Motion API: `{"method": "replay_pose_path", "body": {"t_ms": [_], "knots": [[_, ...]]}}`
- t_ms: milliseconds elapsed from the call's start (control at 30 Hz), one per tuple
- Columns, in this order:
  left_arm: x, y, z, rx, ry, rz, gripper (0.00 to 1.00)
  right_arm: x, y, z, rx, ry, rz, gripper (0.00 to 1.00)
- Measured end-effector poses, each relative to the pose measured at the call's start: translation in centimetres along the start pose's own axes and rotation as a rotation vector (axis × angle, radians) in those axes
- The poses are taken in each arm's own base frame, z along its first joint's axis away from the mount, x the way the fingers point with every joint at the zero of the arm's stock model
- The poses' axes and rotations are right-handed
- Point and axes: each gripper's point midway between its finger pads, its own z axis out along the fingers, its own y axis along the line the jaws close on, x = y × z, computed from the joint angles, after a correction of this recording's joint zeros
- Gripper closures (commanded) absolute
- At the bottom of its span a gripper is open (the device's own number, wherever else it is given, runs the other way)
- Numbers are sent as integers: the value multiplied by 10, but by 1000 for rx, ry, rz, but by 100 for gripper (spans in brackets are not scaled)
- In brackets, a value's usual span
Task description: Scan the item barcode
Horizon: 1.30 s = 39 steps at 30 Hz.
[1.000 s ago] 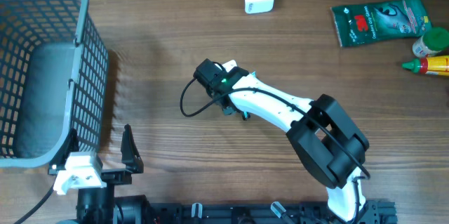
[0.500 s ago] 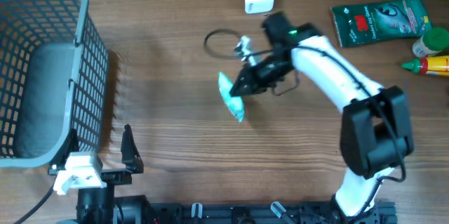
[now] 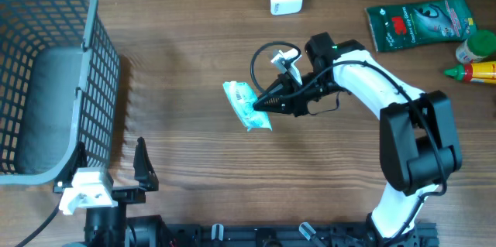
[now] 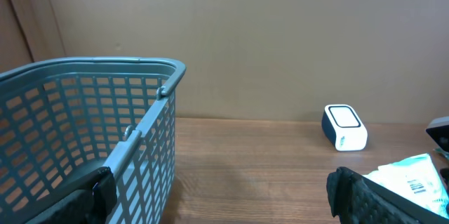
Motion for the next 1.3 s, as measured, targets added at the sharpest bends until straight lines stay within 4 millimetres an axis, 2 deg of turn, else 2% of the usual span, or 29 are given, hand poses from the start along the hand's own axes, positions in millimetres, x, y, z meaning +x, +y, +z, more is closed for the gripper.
{"method": "replay_pose_path", "body": {"t_ms": [133,267,367,467,500,600,633,700,733,800,833,900,933,967,1033,1067,1133,1233,1300], "knots": [[0,0,0,0,0,0,0,0,9,14,-49,1,-105,96],[0,0,0,0,0,0,0,5,16,24,-75,18,-117,96],[0,0,0,0,0,0,0,14,33,28,-88,32,-27,96],[0,0,0,0,0,0,0,23,58,28,-97,59,60,96],[0,0,0,0,0,0,0,24,59,29,-99,64,30,84],[0,0,0,0,0,0,0,32,55,28,-98,108,-66,39],[0,0,0,0,0,0,0,36,52,28,-94,127,-78,28],[0,0,0,0,0,0,0,43,40,28,-73,177,-77,19],[0,0,0,0,0,0,0,47,29,28,-44,212,-28,14],[0,0,0,0,0,0,0,52,11,27,24,258,105,14],[0,0,0,0,1,0,0,55,-4,26,96,288,230,14],[0,0,0,0,0,0,0,75,-30,15,330,365,615,10],[0,0,0,0,0,0,0,85,-36,8,437,383,795,7],[0,0,0,0,0,0,0,100,-40,-3,591,384,1065,6],[0,0,0,0,0,0,0,112,-37,-9,716,356,1342,0],[0,0,0,0,0,0,0,115,-35,-9,764,337,1456,0],[0,0,0,0,0,0,0,120,-35,-1,840,303,1596,0],[0,0,0,0,0,0,0,124,-44,16,932,273,1618,2],[0,0,0,0,0,0,0,135,-39,27,1015,287,1665,9]]}}
